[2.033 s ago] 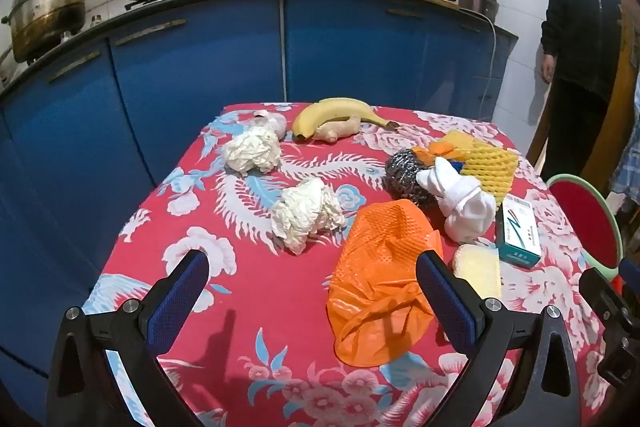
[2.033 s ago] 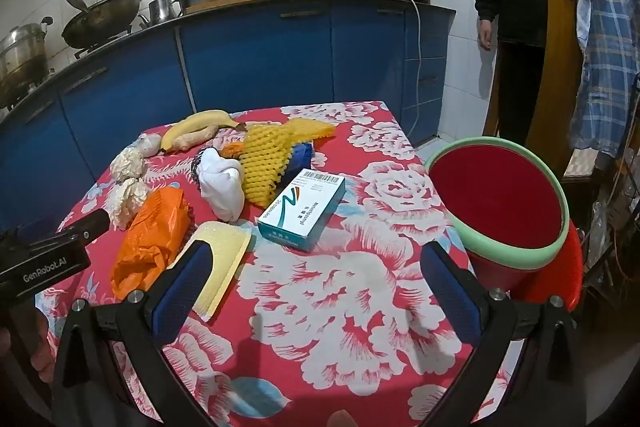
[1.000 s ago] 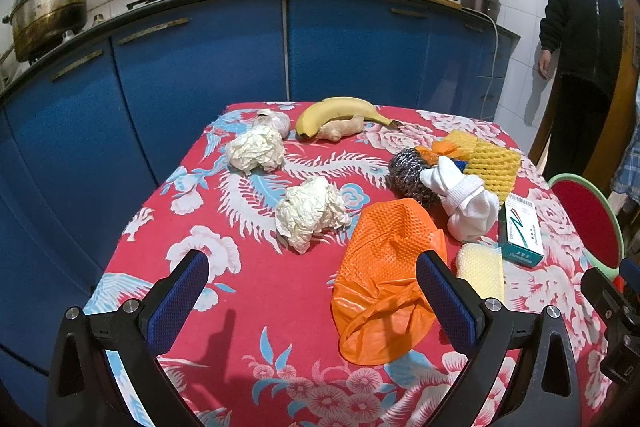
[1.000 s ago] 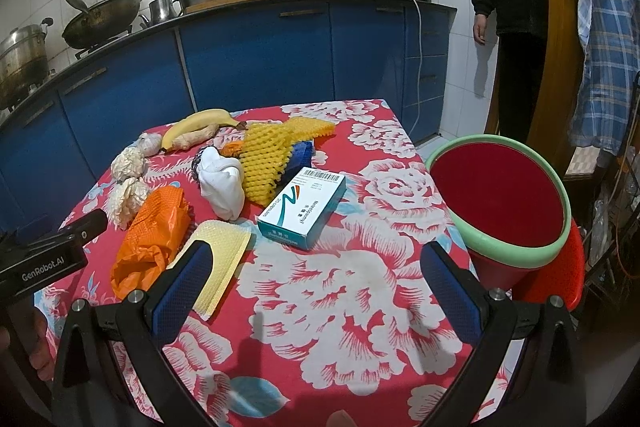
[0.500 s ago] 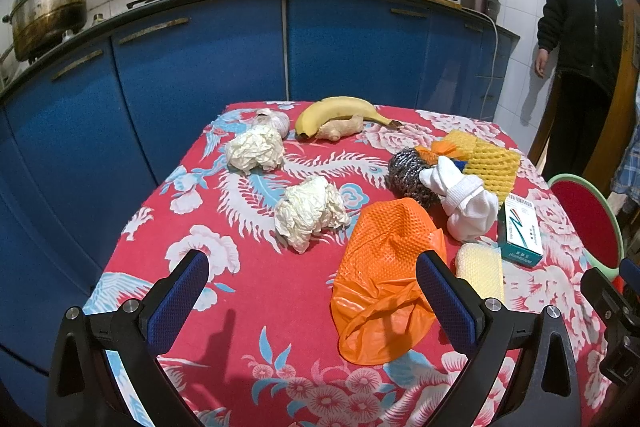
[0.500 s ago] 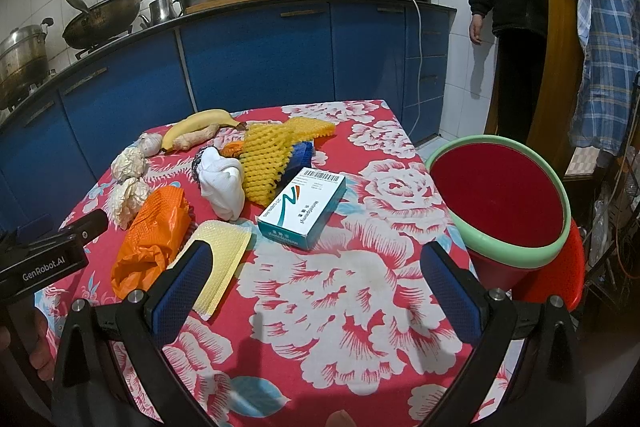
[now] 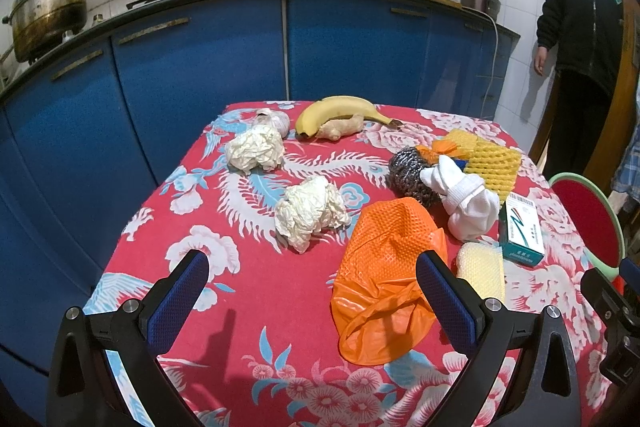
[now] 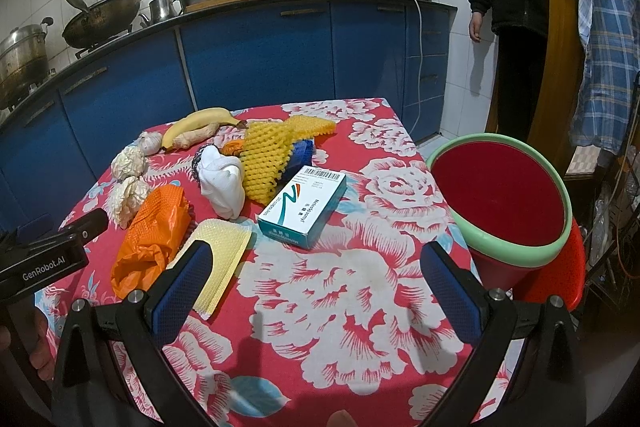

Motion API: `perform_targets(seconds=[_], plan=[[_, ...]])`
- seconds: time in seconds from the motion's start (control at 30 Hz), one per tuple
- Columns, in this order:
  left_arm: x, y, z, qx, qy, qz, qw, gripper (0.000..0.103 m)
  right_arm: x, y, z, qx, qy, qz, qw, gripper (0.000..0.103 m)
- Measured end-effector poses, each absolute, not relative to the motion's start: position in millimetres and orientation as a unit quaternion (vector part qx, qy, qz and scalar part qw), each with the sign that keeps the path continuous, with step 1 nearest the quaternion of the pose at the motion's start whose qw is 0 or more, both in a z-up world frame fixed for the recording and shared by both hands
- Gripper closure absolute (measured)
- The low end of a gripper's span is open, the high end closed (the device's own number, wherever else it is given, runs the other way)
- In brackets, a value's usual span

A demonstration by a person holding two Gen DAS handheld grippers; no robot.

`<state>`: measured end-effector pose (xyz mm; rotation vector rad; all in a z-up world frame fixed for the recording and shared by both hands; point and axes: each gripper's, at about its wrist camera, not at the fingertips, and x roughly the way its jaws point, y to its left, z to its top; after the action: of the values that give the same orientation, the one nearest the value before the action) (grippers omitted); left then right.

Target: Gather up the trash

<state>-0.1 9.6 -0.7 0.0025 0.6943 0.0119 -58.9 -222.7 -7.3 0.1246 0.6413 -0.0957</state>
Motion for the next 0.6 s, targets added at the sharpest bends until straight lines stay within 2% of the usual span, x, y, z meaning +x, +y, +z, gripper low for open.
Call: perform_targets(seconds=[0.6], plan=[[24.7,16.8,3.5,0.013,0.348,0.017,0.937,0.000,-42.1,-220.1,-7.9,0.056,0.330,-0.041,0.941,0.001]])
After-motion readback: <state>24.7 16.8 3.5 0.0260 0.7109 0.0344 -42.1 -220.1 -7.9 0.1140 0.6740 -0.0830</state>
